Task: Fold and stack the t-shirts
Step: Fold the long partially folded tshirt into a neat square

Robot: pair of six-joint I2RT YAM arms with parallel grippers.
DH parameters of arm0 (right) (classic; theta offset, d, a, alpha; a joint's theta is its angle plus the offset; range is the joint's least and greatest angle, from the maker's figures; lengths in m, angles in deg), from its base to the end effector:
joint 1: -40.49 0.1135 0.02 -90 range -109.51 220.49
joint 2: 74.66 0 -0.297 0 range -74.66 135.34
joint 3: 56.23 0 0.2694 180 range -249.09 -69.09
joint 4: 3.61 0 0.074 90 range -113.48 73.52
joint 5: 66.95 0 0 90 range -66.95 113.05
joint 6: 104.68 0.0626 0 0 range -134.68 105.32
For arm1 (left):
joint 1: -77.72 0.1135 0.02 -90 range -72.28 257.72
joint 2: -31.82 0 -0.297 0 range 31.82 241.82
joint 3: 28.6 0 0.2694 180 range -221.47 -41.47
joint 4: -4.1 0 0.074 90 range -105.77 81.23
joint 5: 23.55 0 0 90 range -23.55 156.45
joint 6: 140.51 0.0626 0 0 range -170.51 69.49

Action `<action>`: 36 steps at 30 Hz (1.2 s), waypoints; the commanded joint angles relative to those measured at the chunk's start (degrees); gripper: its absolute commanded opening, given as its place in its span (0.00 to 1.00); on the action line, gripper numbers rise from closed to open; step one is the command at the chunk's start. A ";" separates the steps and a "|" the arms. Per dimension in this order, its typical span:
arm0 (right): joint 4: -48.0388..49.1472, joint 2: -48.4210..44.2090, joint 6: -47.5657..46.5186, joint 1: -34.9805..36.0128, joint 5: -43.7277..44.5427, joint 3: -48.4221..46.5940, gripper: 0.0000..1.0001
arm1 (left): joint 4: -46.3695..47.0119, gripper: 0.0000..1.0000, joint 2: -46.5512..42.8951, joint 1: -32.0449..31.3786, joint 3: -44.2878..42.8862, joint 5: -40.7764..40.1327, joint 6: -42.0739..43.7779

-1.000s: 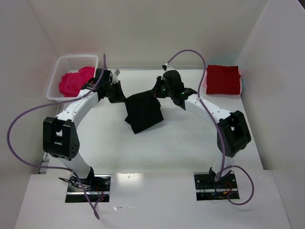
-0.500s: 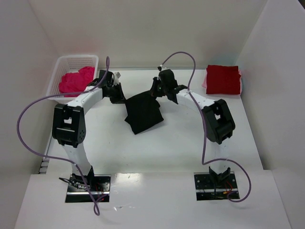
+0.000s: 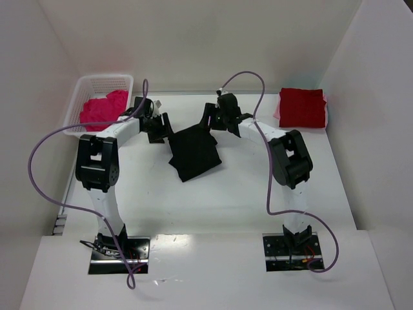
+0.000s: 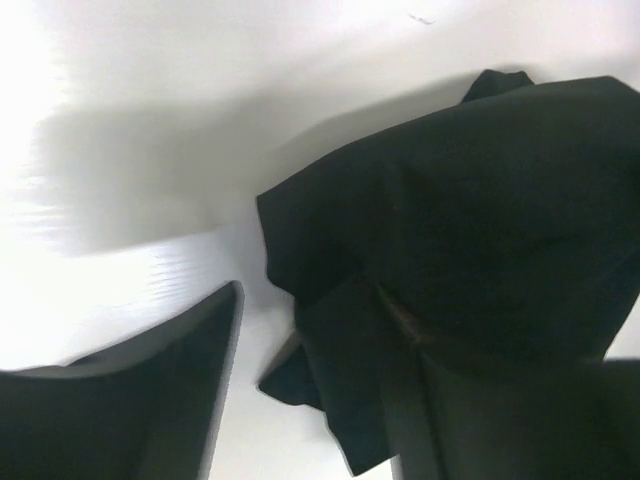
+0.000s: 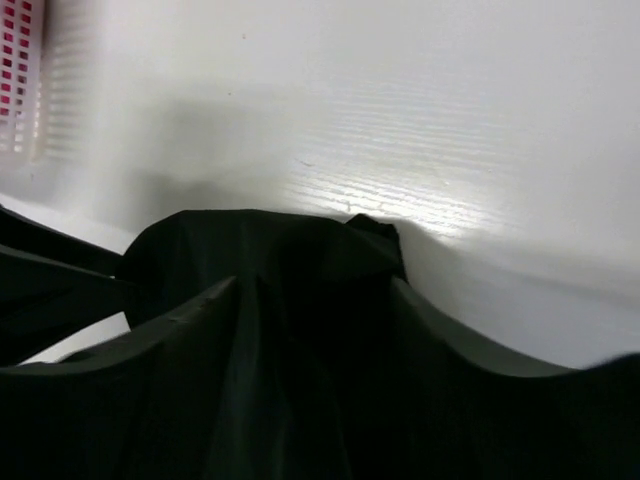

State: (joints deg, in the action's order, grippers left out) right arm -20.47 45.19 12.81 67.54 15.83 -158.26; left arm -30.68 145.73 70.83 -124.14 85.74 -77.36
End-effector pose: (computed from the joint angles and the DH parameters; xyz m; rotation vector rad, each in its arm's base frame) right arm 0.4740 0.2509 0.2112 -0.0658 2.2509 0.6667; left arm 0.4699 -0.0776 0.1936 -0.2990 2.5304 -0.6597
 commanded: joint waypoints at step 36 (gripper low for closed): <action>15.77 -7.97 0.90 -4.20 -21.41 6.02 0.12 | 10.75 0.14 7.73 -9.36 -7.33 8.14 -4.17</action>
State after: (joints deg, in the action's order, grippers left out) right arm -9.12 39.09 13.79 63.47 -2.05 -151.18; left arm -22.42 151.37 63.46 -129.28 96.01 -79.61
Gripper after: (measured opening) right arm 0.120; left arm 0.146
